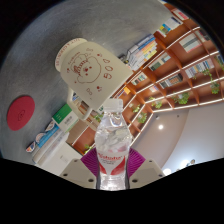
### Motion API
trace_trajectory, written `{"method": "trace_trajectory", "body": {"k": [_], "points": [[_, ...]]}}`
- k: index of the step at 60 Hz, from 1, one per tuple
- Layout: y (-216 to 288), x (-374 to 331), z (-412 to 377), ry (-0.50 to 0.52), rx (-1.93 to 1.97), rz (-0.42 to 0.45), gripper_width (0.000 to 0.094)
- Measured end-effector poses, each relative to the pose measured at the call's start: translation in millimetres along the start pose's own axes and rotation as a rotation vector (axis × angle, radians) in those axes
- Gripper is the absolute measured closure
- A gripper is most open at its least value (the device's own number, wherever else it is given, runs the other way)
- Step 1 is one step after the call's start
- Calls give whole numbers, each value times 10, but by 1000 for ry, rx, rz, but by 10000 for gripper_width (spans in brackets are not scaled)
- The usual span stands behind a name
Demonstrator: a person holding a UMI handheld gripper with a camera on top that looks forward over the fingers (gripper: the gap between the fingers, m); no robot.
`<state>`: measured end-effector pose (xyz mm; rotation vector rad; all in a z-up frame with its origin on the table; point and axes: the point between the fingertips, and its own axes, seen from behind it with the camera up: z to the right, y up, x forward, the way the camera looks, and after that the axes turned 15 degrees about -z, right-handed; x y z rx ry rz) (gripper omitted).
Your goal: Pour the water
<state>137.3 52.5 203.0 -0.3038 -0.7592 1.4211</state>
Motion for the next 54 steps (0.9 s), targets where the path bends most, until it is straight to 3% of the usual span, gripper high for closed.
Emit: {"method": "trace_trajectory", "body": {"k": [14,25,41,48,54], "points": [[-152,-13,-91,126,299,-28,580],[-318,-127,-333,416,908,-96,581],[-222,-317,-537,833,1895,-30,580],[-71,-377,-590,914,2103,12,580],[-63,-360,-806,898,2116,14,580]]}}
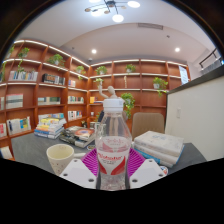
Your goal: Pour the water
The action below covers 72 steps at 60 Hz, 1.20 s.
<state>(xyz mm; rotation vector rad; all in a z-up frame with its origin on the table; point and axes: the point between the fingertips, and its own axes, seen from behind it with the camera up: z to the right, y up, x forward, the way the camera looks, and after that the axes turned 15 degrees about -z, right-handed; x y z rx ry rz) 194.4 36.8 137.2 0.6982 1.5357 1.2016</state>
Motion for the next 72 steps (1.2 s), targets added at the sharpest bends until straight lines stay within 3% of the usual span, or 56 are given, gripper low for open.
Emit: {"method": "trace_trajectory", "body": {"k": [9,14,23,36,44,61,72], "points": [[-228,132,-59,25,33,-11,577],[-214,74,-18,22,43,35,582],[-222,68,-44,9,12,40,569],[-239,42,24,-34,33,18,371],[-266,-124,106,-91,24,11,146],[-387,-701,223,-190,109,-60,139],[-256,-1078,356,-288,131,-42,135]]}}
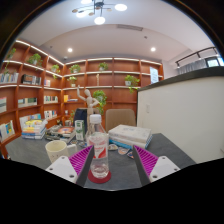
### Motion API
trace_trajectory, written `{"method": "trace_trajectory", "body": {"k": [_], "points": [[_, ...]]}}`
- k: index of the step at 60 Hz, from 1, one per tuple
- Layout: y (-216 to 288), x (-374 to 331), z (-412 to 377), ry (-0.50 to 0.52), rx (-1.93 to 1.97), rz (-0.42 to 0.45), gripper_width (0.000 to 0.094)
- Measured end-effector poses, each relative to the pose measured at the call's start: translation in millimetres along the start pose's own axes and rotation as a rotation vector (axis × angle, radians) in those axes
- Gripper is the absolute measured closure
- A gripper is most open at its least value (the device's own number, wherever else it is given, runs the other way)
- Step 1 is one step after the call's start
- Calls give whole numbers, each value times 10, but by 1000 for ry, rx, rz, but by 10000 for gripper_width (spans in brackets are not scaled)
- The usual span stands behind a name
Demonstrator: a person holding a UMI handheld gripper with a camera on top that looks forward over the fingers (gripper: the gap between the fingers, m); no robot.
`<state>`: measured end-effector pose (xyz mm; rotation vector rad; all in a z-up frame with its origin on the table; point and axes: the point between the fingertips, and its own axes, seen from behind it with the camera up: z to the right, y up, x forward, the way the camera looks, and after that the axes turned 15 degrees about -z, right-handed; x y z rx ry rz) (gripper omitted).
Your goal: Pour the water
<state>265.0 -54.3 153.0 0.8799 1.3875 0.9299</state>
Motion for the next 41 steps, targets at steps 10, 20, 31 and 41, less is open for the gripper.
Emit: {"method": "trace_trajectory", "body": {"k": [10,20,31,41], "points": [[61,-139,-33,3,8,14,137],[18,-185,-73,17,3,0,138],[48,-216,-37,-24,1,22,136],[64,-187,-71,-10,1,19,135]]}}
